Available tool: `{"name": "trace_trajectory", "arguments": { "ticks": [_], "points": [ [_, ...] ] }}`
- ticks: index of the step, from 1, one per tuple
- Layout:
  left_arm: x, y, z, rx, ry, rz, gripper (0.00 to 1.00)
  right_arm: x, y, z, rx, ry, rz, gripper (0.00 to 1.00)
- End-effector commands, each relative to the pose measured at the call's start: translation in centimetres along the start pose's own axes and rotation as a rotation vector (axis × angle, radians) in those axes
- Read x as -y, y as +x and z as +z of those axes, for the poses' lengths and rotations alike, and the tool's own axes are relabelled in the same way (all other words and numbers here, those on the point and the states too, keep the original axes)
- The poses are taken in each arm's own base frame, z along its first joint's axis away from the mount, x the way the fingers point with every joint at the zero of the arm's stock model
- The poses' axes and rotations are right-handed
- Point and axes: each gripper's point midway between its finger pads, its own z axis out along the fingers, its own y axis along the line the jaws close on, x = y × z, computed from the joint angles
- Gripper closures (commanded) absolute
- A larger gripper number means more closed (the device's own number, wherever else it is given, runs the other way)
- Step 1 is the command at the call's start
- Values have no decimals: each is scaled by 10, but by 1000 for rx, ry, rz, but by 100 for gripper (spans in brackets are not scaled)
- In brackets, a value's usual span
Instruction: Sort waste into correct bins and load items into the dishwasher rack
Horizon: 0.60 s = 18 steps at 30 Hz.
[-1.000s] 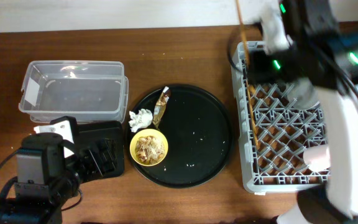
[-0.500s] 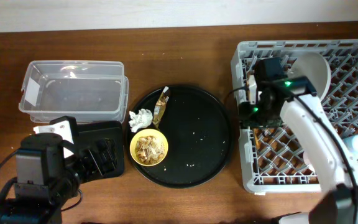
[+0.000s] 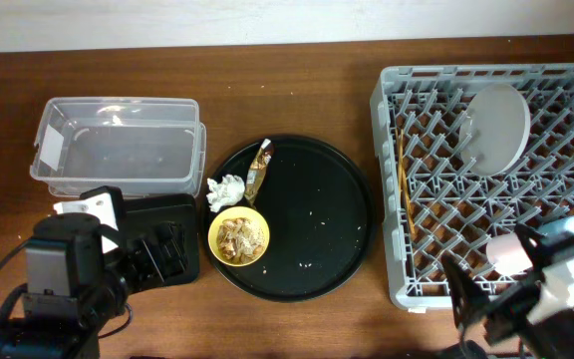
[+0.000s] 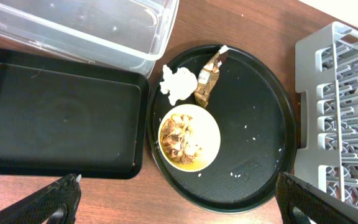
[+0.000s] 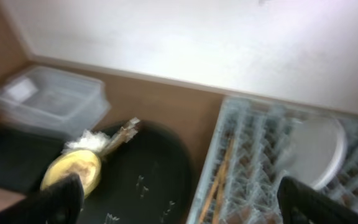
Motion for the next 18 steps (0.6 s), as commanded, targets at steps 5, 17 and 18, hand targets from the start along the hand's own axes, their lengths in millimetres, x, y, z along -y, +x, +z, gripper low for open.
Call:
{"name": "trace_trajectory", "arguments": {
  "ticks": [5, 17, 18],
  "points": [
    [-2, -2, -2, 10, -9, 11, 0, 54, 121, 70, 159, 244, 26, 2],
    [-8, 13, -2, -49, -35, 7, 1, 73, 188, 140, 241, 245, 9, 2],
    [-8, 13, -2, -49, -35, 7, 0, 73, 188, 140, 241, 245, 9, 2]
  ]
}}
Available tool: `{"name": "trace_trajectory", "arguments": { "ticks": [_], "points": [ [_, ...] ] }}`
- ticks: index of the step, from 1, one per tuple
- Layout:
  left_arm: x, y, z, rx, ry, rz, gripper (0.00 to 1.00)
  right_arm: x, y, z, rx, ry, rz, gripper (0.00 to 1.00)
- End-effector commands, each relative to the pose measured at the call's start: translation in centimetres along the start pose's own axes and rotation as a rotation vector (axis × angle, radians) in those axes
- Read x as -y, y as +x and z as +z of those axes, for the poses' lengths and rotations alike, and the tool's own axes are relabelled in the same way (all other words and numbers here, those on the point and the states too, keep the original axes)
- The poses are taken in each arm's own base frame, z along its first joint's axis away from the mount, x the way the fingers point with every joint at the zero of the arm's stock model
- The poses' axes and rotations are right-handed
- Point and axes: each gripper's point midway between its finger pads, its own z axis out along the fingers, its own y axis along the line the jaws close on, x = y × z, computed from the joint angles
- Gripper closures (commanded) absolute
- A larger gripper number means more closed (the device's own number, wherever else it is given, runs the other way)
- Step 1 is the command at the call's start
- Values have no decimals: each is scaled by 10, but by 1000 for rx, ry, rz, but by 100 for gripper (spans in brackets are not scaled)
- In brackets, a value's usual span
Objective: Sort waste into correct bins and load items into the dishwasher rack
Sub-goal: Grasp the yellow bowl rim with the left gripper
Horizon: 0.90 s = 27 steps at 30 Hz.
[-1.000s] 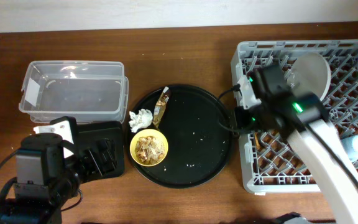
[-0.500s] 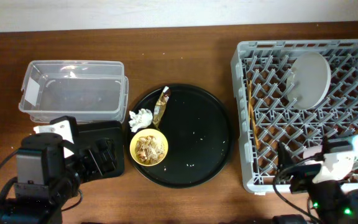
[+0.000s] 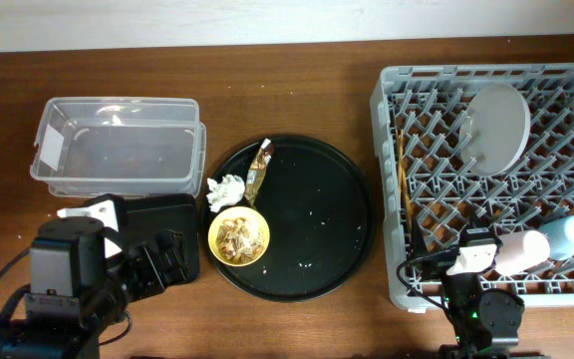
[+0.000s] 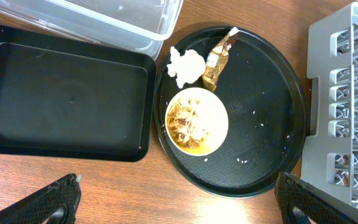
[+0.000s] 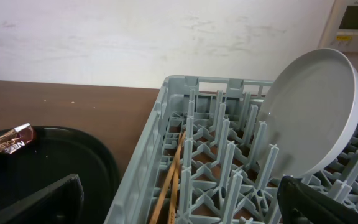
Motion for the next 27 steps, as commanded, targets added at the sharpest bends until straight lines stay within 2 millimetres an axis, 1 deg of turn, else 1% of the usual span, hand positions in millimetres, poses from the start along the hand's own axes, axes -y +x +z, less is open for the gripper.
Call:
{"name": "trace_trajectory", "arguments": {
  "ticks": [1, 4, 6, 7, 8, 9, 11, 12, 13, 15, 16, 18, 19, 20, 22, 23, 24, 25, 26, 27],
  "points": [
    [-2, -2, -2, 11, -9, 11, 0, 0, 2, 0, 3, 0, 1, 2],
    [-2, -2, -2, 11, -8, 11, 0, 0, 2, 0, 3, 0, 1, 2],
    [21, 10, -3, -56, 122, -20, 0, 0, 2, 0, 3, 0, 1, 2],
    [40, -8, 2, 1, 219, -42, 1, 0, 2, 0, 3, 0, 1, 2],
    [59, -13, 16, -8, 311, -20, 1, 0, 2, 0, 3, 0, 1, 2],
    [65, -6, 44, -62, 315, 0, 1, 0, 2, 0, 3, 0, 1, 2],
    [60, 23, 104, -232, 169, 69, 2, 0, 2, 0, 3, 0, 1, 2],
    [63, 34, 130, -289, 93, 131, 5, 0, 2, 0, 3, 0, 1, 2],
    [68, 50, 165, -341, -2, 230, 8, 0, 2, 0, 3, 0, 1, 2],
    [75, 85, 217, -425, -122, 367, 27, 0, 2, 0, 3, 0, 1, 2],
    [75, 102, 247, -452, -177, 423, 30, 0, 2, 0, 3, 0, 1, 2],
    [79, 119, 272, -477, -188, 435, 43, 0, 2, 0, 3, 0, 1, 2],
    [79, 128, 285, -490, -196, 437, 57, 0, 2, 0, 3, 0, 1, 2],
    [79, 132, 289, -496, -199, 444, 66, 0, 2, 0, 3, 0, 1, 2],
    [82, 134, 291, -481, -203, 466, 81, 0, 2, 0, 3, 0, 1, 2],
    [85, 135, 291, -474, -202, 478, 81, 0, 2, 0, 3, 0, 1, 2],
    [87, 137, 290, -467, -203, 496, 77, 0, 2, 0, 3, 0, 1, 2],
    [87, 138, 289, -464, -209, 505, 69, 0, 2, 0, 3, 0, 1, 2],
    [88, 138, 288, -470, -210, 505, 64, 0, 2, 0, 3, 0, 1, 2],
    [88, 135, 283, -480, -226, 510, 64, 0, 2, 0, 3, 0, 1, 1]
  ]
}}
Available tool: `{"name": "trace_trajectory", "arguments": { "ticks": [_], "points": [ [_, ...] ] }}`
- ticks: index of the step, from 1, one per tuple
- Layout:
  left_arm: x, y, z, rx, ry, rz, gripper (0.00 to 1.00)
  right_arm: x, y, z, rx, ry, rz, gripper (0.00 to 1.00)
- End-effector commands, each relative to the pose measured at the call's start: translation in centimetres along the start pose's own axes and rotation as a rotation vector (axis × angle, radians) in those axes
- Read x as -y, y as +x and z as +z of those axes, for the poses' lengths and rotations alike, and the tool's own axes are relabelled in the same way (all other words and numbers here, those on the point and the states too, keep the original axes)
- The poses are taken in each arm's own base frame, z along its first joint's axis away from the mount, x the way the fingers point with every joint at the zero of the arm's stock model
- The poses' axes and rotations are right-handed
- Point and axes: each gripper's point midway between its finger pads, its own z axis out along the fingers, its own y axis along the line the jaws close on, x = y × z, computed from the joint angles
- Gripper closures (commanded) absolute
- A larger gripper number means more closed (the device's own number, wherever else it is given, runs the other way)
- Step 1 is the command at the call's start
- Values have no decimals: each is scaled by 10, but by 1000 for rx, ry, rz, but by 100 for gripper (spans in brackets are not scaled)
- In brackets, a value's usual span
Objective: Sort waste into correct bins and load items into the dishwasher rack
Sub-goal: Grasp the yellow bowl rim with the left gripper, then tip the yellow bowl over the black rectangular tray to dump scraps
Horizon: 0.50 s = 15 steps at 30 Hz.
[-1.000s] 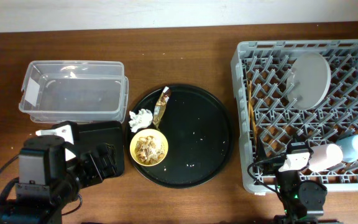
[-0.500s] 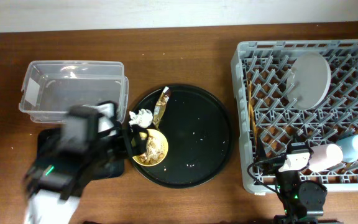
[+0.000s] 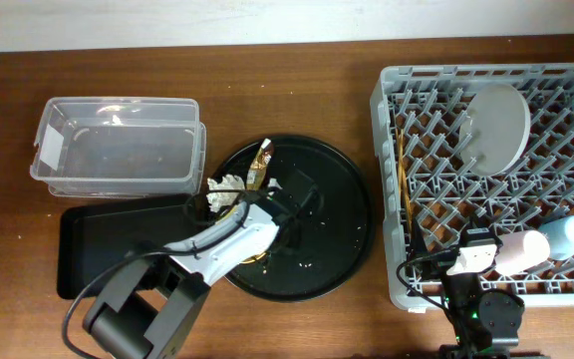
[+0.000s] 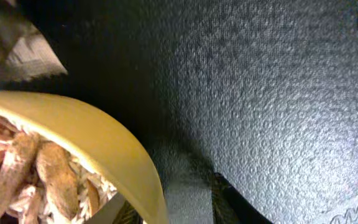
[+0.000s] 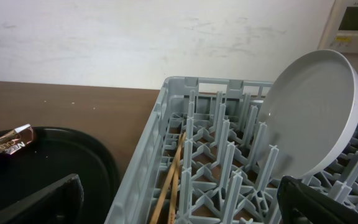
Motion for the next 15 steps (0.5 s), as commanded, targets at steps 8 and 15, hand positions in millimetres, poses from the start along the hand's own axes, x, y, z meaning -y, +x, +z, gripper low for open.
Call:
{"name": "trace_trajectory", "arguments": {
  "ticks": [8, 15],
  "points": [
    [-3, -2, -8, -7, -81, 59, 90, 0, 2, 0, -1, 0, 1, 2],
    [0, 1, -56, -88, -117, 102, 100, 0, 2, 0, -1, 0, 1, 1]
  ]
}}
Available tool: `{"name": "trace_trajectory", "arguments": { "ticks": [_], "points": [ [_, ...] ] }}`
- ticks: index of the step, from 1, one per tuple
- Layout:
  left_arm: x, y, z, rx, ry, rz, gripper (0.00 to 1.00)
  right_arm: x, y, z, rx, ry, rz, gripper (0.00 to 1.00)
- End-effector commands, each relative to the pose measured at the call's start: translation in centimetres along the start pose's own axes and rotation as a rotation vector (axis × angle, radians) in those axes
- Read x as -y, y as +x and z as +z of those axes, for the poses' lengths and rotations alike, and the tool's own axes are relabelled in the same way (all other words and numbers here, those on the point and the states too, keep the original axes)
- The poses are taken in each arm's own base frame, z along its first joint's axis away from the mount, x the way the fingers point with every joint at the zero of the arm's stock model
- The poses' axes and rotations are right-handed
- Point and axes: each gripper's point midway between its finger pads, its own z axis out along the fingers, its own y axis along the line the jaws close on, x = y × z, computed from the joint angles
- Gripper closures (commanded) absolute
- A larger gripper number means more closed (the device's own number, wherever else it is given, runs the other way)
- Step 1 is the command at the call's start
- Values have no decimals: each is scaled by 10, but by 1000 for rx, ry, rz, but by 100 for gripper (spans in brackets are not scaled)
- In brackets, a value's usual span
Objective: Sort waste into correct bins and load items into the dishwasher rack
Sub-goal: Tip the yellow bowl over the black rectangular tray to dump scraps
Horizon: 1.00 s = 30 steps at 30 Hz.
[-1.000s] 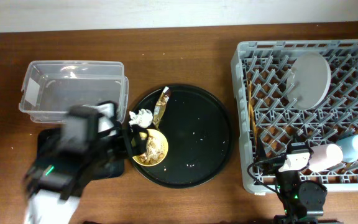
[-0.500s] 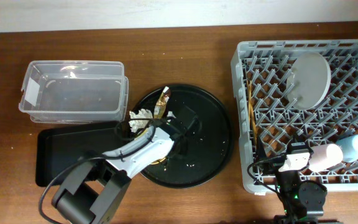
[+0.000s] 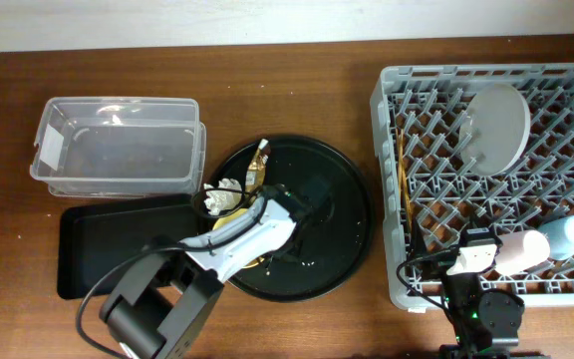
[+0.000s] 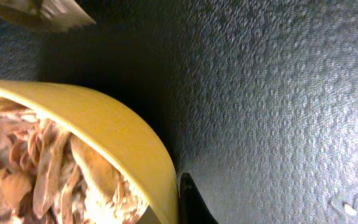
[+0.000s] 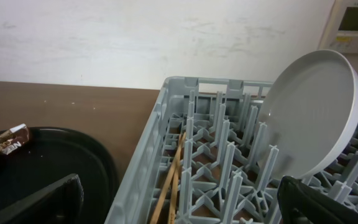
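A yellow bowl point(image 4: 98, 134) of food scraps sits on the round black tray point(image 3: 337, 234), mostly hidden under my left arm in the overhead view. My left gripper point(image 4: 174, 206) is shut on the bowl's right rim, one black finger point(image 4: 188, 200) outside the wall and the other inside. A brown wrapper point(image 3: 259, 165) and a crumpled tissue point(image 3: 225, 186) lie on the tray's upper left. The grey dishwasher rack point(image 3: 387, 150) holds a white plate point(image 5: 312, 112), chopsticks point(image 5: 173, 174) and two cups point(image 3: 546, 242). My right gripper point(image 5: 179, 199) hangs open at the rack's front.
A clear plastic bin point(image 3: 118, 145) stands at the back left. In front of it lies a black rectangular tray point(image 3: 108, 249). The right arm point(image 3: 481, 309) rests at the table's front edge below the rack.
The left fingers stood astride the bowl's rim with a gap; now the outer finger lies against the bowl's wall. The left arm sits slightly further right. The right arm has not moved.
The left gripper hung open, high over the black rectangular tray, while the right arm was blurred at the rack's front corner. The right arm then rested facing the rack. Later the left gripper was down at the bowl's rim, and now it grips that rim.
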Motion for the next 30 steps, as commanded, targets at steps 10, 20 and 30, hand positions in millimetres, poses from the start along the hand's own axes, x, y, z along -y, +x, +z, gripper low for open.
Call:
{"name": "trace_trajectory", "arguments": {
  "ticks": [10, 20, 30],
  "points": [
    [-125, -6, -100, 111, 728, -400, 100, 0, 3, 0, -1, 0, 1, 2],
    [-198, 23, -114, 939, 1447, -506, 100, 0, 3, 0, -1, 0, 1, 1],
    [-196, 25, -69, 738, 1271, -564, 100, 0, 3, 0, -1, 0, 1, 2]
  ]
}}
